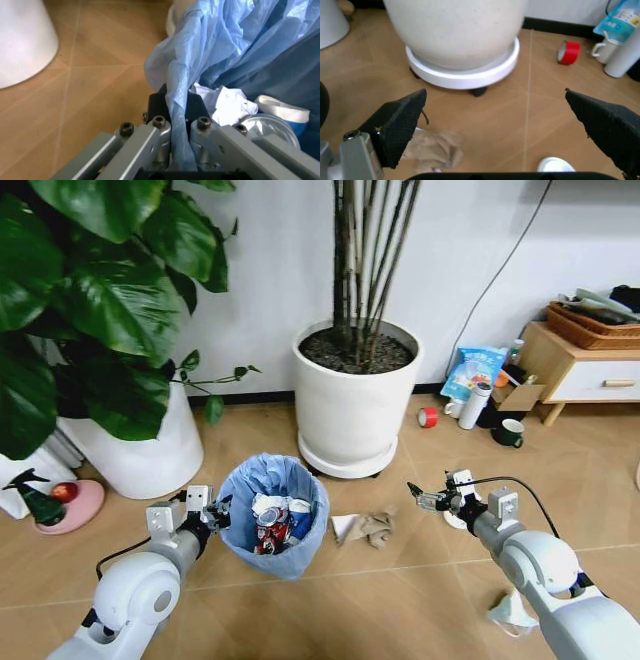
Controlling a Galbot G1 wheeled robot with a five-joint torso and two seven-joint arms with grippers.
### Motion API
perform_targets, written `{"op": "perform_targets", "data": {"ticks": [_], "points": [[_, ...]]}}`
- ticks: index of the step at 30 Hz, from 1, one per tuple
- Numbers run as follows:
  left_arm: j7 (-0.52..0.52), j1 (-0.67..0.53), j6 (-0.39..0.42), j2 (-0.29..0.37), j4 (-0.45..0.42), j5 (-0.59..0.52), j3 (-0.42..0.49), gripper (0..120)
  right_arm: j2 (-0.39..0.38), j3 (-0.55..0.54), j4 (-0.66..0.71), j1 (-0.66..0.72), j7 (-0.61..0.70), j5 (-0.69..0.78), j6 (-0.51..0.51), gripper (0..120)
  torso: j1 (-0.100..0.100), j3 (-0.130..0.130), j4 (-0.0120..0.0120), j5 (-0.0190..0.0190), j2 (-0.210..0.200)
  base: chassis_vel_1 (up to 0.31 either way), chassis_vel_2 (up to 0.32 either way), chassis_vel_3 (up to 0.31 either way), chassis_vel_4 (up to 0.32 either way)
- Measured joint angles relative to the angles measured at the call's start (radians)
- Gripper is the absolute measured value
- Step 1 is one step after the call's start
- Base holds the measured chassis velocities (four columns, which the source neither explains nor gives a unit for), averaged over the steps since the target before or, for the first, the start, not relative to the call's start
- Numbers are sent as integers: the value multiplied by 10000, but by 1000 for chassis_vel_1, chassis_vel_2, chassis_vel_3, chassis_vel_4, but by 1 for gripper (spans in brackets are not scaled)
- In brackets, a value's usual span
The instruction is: Pick up the trash bin and place the garbage on the floor into it.
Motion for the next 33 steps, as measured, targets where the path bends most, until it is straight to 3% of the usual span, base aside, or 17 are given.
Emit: {"op": "perform_targets", "data": {"ticks": [1,4,6,10,20,23,24,28,33], "points": [[4,-1,-1,-10,23,3,5,0,9,-39,-46,15,-27,-26,23,100,0,0,0,-13,0,-200,-207,207,207],[11,-15,-13,-14,40,12,5,0,1,-161,-173,52,-147,-56,252,100,0,0,2,0,0,-209,-206,219,204],[21,-75,-29,-27,102,18,27,0,-134,-564,-915,359,-1304,-665,965,100,0,0,-3,4,0,-146,-136,130,124],[22,-126,-30,-20,178,20,-25,0,-263,-1120,-1648,973,-2416,-971,1127,100,0,0,-2,-10,0,-73,-65,61,53],[149,-170,4,123,285,-101,-432,0,-52,-3613,-3589,2682,-2586,-966,1183,100,1,1,4,-2,0,37,26,-24,-26],[251,-116,-35,143,263,-147,-584,0,486,-4530,-4732,3465,-2536,-1041,1186,100,1,2,-1,-10,0,0,0,0,0],[251,-116,-35,143,263,-147,-584,0,486,-4530,-4732,3465,-2536,-1041,1186,100,1,2,-1,-10,0,0,0,0,0],[254,-33,-41,199,234,-192,-665,0,1909,-5115,-6326,4429,-1991,-976,1190,100,2,2,-1,-5,0,0,0,0,0],[247,8,-39,233,267,-197,-670,0,2772,-5386,-7503,5131,-1931,-895,1123,100,2,2,5,-11,-1,0,0,0,0]]}}
